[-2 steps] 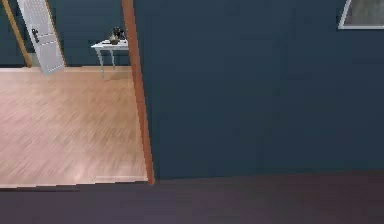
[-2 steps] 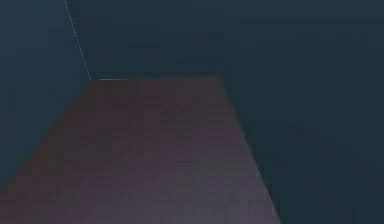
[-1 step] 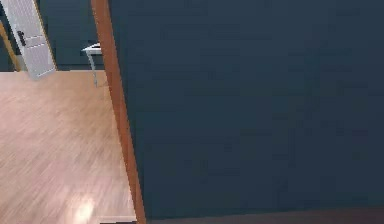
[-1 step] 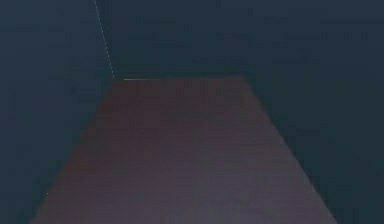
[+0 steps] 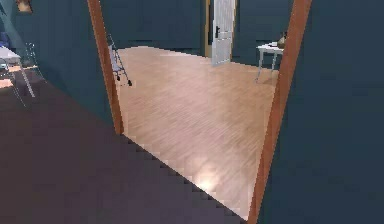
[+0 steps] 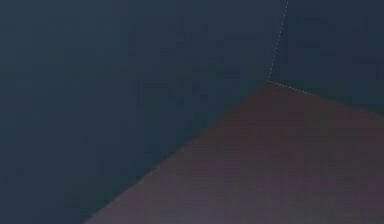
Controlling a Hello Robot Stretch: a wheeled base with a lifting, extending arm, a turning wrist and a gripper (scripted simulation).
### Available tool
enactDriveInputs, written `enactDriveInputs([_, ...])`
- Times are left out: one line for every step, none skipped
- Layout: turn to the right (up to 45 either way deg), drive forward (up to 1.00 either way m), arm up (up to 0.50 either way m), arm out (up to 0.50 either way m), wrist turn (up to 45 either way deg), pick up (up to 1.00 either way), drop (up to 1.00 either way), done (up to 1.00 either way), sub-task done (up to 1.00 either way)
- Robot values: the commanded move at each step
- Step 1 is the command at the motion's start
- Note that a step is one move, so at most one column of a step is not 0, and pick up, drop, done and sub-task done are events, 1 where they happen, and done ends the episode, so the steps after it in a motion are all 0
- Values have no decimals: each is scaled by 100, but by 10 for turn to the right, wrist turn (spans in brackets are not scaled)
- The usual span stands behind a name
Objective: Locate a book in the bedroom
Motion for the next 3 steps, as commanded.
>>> enactDriveInputs([-180,0,0,0,0,0,0,0,0])
enactDriveInputs([0,20,0,0,0,0,0,0,0])
enactDriveInputs([180,0,0,0,0,0,0,0,0])
